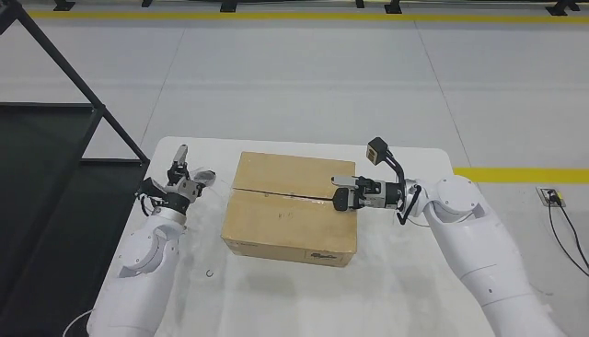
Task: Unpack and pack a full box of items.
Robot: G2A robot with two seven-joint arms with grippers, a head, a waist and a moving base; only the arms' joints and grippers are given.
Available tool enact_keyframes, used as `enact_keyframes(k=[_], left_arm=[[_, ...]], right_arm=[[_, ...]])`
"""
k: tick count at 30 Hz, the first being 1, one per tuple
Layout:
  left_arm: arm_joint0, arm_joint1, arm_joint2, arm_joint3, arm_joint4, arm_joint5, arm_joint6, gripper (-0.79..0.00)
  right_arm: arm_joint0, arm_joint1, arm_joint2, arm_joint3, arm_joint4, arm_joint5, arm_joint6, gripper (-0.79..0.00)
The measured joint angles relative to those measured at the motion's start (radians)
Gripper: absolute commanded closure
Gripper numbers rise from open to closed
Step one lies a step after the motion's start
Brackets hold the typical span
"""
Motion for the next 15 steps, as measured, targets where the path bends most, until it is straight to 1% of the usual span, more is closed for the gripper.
enact_keyframes(k=[4, 10, 15], left_arm=[[0.013, 0.002, -0.026, -0.027, -0.026, -0.031, -0.019, -0.785], [0.047, 0.004, -0.045, -0.093, -0.016, -0.055, -0.009, -0.785], [0.085, 0.005, -0.057, -0.170, 0.002, -0.080, 0.006, -0.785]], right_arm=[[0.000, 0.000, 0.000, 0.000, 0.000, 0.000, 0.000, -0.785], [0.000, 0.000, 0.000, 0.000, 0.000, 0.000, 0.000, -0.785], [0.000, 0.000, 0.000, 0.000, 0.000, 0.000, 0.000, -0.785]])
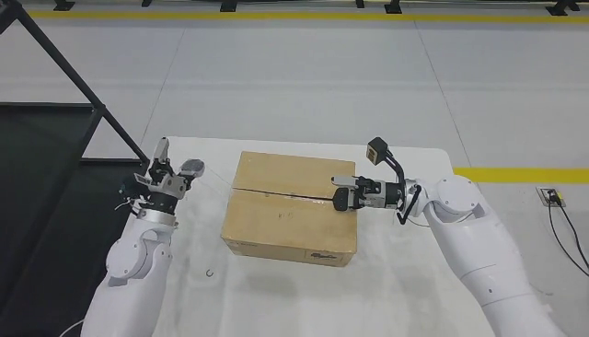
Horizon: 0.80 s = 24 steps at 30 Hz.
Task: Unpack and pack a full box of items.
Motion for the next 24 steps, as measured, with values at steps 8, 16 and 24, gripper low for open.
enact_keyframes(k=[8, 16, 24], left_arm=[[0.064, 0.003, -0.016, -0.163, 0.105, -0.029, 0.071, -0.785], [0.107, 0.001, -0.008, -0.289, 0.222, -0.040, 0.145, -0.785], [0.114, -0.003, 0.003, -0.346, 0.286, -0.017, 0.182, -0.785]], right_arm=[[0.000, 0.000, 0.000, 0.000, 0.000, 0.000, 0.000, -0.785], [0.000, 0.000, 0.000, 0.000, 0.000, 0.000, 0.000, -0.785], [-0.037, 0.005, 0.008, -0.053, -0.013, 0.015, -0.060, -0.785]])
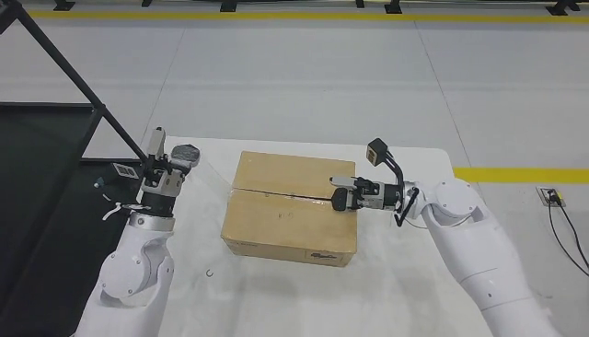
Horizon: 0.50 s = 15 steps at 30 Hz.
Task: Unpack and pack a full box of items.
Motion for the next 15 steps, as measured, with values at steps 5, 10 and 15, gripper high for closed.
enact_keyframes(k=[5, 10, 15], left_arm=[[0.009, -0.002, 0.008, -0.038, 0.046, 0.004, 0.018, -0.785], [0.020, -0.003, 0.022, -0.084, 0.112, 0.017, 0.034, -0.785], [0.018, -0.007, 0.049, -0.116, 0.183, 0.042, 0.061, -0.785]], right_arm=[[-0.024, 0.010, 0.016, -0.043, -0.009, 0.036, -0.022, -0.785], [-0.039, 0.017, 0.028, -0.067, -0.014, 0.071, -0.028, -0.785], [-0.051, 0.023, 0.037, -0.082, -0.013, 0.093, -0.034, -0.785]])
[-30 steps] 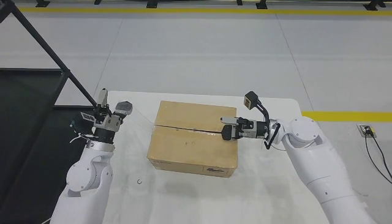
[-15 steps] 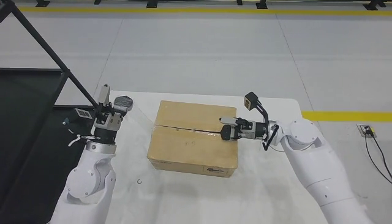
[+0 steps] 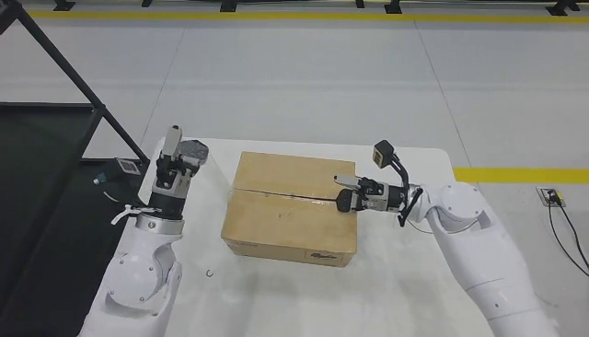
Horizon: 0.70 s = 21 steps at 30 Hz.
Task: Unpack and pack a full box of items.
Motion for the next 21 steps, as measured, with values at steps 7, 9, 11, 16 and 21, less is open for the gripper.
enact_keyframes(k=[7, 9, 11, 16, 21], left_arm=[[-0.025, -0.004, 0.044, -0.002, 0.079, 0.055, -0.015, -0.785], [-0.031, -0.005, 0.059, -0.003, 0.116, 0.066, -0.015, -0.785], [-0.035, -0.007, 0.076, -0.005, 0.136, 0.071, -0.014, -0.785], [-0.043, -0.012, 0.107, -0.013, 0.171, 0.080, -0.011, -0.785], [-0.055, -0.016, 0.134, -0.019, 0.218, 0.090, -0.011, -0.785]], right_arm=[[-0.015, 0.007, 0.004, -0.017, -0.002, 0.016, -0.001, -0.785], [-0.018, 0.008, 0.004, -0.020, -0.002, 0.019, 0.000, -0.785], [-0.020, 0.010, 0.003, -0.022, -0.003, 0.021, 0.000, -0.785], [-0.024, 0.013, 0.002, -0.028, -0.003, 0.023, 0.000, -0.785], [-0.032, 0.016, 0.002, -0.036, -0.002, 0.022, -0.002, -0.785]])
